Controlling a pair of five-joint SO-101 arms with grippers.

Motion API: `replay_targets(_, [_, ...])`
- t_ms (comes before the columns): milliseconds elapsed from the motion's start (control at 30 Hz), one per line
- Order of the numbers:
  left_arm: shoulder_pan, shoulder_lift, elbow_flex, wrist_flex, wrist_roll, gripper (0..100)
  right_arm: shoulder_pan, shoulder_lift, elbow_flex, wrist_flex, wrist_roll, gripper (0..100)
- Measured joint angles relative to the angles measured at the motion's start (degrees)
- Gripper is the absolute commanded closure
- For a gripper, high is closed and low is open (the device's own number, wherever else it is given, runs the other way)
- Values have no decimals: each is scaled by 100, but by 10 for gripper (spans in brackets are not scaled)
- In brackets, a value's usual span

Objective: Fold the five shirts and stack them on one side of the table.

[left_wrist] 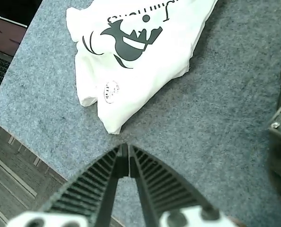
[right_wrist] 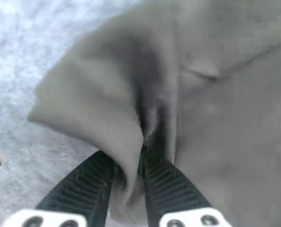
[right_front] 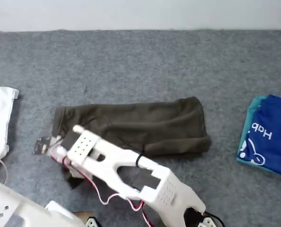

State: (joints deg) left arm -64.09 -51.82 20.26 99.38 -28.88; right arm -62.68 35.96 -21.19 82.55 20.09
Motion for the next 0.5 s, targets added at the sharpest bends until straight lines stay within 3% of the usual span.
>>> replay_targets(367, [0,0,0,0,0,985,985,0,-1020,-79,9,972])
replay_targets(500, [0,0,0,0,0,985,1310,26,-1029,-343,9,750])
